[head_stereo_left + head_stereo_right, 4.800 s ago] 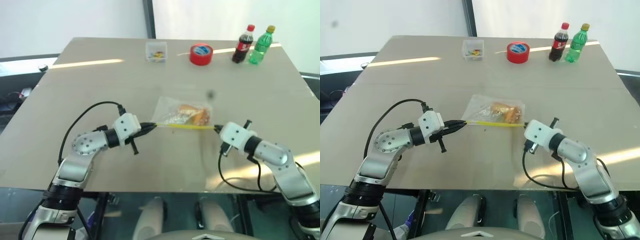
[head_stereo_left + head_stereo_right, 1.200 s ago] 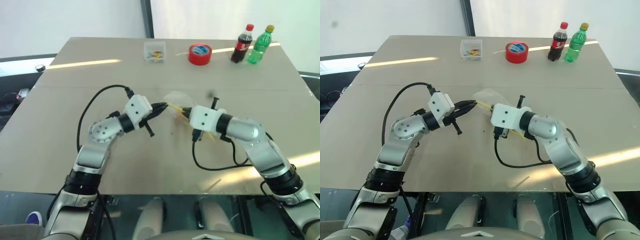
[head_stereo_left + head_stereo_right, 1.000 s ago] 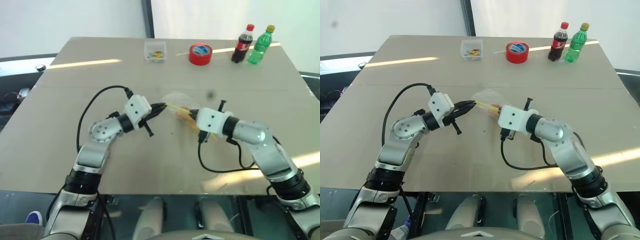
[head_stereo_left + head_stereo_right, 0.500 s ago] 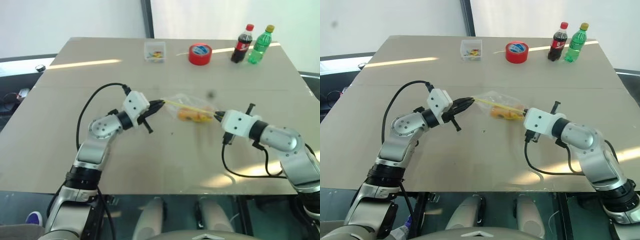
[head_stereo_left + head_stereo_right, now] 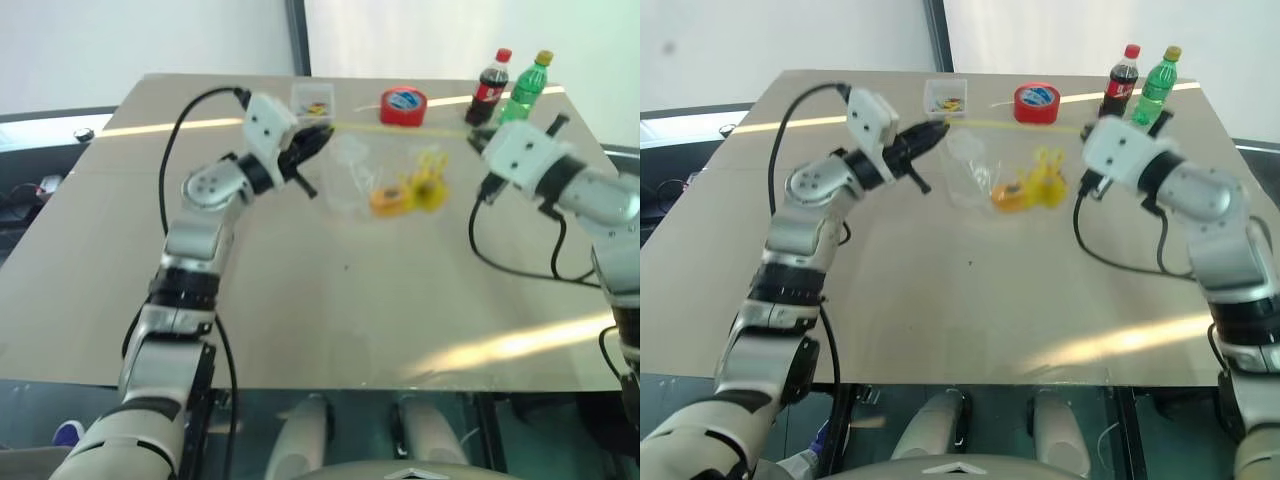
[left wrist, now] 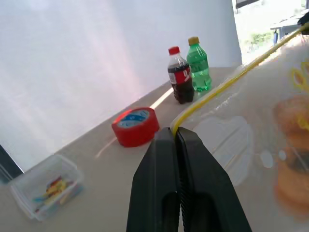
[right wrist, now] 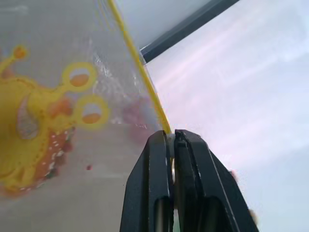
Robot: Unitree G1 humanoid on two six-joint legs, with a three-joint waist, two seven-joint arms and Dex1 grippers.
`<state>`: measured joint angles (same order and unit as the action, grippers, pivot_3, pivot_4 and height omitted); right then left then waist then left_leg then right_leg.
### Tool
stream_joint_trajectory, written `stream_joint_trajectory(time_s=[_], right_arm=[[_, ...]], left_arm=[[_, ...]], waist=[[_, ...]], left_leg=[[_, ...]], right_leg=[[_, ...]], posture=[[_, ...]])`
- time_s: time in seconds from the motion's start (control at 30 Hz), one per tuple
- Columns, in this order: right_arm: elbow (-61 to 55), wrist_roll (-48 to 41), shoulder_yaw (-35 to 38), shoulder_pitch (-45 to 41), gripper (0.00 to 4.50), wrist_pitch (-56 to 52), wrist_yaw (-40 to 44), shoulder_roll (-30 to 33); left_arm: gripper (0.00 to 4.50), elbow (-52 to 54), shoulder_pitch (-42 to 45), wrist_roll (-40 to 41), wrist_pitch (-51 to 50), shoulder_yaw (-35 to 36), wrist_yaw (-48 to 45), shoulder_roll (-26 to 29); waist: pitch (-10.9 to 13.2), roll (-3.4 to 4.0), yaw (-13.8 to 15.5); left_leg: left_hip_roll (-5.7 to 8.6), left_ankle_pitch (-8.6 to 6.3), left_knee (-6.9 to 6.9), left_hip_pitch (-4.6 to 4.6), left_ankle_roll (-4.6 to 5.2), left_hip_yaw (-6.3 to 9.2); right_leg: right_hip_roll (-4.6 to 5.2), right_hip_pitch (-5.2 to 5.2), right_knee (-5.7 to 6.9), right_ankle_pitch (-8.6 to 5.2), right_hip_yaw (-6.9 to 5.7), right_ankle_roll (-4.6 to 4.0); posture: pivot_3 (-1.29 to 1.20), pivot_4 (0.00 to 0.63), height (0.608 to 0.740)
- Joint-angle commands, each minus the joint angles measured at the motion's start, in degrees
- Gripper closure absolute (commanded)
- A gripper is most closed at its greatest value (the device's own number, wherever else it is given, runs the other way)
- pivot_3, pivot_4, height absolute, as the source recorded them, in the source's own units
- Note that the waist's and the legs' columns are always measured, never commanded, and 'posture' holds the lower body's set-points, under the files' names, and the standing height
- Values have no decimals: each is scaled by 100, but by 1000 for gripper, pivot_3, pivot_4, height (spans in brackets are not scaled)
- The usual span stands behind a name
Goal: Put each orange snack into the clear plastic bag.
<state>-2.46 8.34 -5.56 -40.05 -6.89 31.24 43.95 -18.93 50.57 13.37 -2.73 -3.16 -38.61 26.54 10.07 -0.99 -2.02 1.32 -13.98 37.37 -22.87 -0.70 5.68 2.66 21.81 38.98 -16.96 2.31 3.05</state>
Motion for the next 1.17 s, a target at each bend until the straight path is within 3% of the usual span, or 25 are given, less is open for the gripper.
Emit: stream_joint_trajectory(time_s=[0.03, 0.23, 0.37, 0.5, 0.53, 0.57, 0.6, 0.83, 0.87, 1.03, 1.17], right_arm=[[714, 382, 503, -28, 4435, 251, -639, 221], [-1171, -352, 922, 1738, 4435, -516, -37, 173], [-2153, -273, 555, 3220, 4435, -932, -110, -126], [-2560, -536, 487, 3744, 4435, -1326, 126, -252], [-2611, -653, 549, 3858, 3798, -1371, 230, -241], [-2643, -734, 609, 3963, 3743, -1393, 304, -224], [-2686, -838, 688, 4091, 3262, -1444, 399, -199], [-3019, -1754, 1878, 5158, 172, -1703, 1078, 32], [-3099, -2060, 2244, 5413, 0, -1792, 1304, 55], [-3380, -3507, 3897, 6074, 0, -2118, 1969, -49], [-3471, -3954, 4339, 6213, 0, -2248, 2171, 69]], left_arm=[[4500, -540, 132, -235, 455, 497, 406, 213], [4500, 903, -1446, -111, 367, 180, -603, 555], [4500, 1712, -2919, -620, 694, -189, -647, 772], [4500, 2122, -3482, -625, 602, -234, -776, 916], [3883, 2255, -3573, -438, 442, -161, -888, 967], [3848, 2374, -3649, -225, 311, -88, -1021, 1030], [3393, 2492, -3727, -62, 195, -15, -1124, 1098], [536, 3133, -4410, 1234, -1334, 937, -1761, 1891], [72, 3225, -4499, 1473, -1668, 1128, -1778, 2008], [26, 3594, -4838, 2002, -2269, 1862, -2055, 2538], [26, 3676, -4801, 2175, -2455, 2107, -2147, 2711]], waist=[[0, 0, -8], [-8, 2, -55], [-7, 2, -28], [-2, 5, 27], [0, 4, 27], [0, 4, 24], [0, 3, 24], [-1, 5, 3], [-1, 5, 2], [-1, 6, 30], [-1, 6, 53]], left_leg=[[0, 1, -3, -1, -2, 0], [-19, 2, -5, -99, -2, -9], [-21, 1, 1, -106, 0, -20], [-12, -12, 17, -84, 26, -27], [-7, 3, 38, -39, 40, -19], [-11, 3, 36, 1, 40, -17], [-14, 1, 24, 52, 40, -16], [-18, 2, 2, 46, 40, -23], [-18, 1, 0, 41, 40, -22], [-23, -1, -3, 33, 43, -11], [-28, -1, -5, 32, 44, -13]], right_leg=[[0, 2, -3, 0, 2, 0], [2, 106, -1, -2, 20, 2], [5, 124, 11, -2, 33, 2], [11, 118, 68, -1, 40, 3], [8, 65, 86, 2, 33, 10], [5, 25, 79, 1, 31, 10], [5, -25, 72, -3, 27, 9], [8, -16, 57, -1, 35, 10], [8, -14, 51, -1, 33, 10], [13, -22, 21, 0, 20, 11], [11, -23, 10, 0, 19, 11]], posture=[[0, 150, 740], [0, 150, 740], [0, 150, 740], [0, 150, 740], [0, 150, 740], [0, 150, 740], [0, 150, 740], [0, 150, 740], [0, 150, 740], [0, 150, 740], [0, 150, 740]])
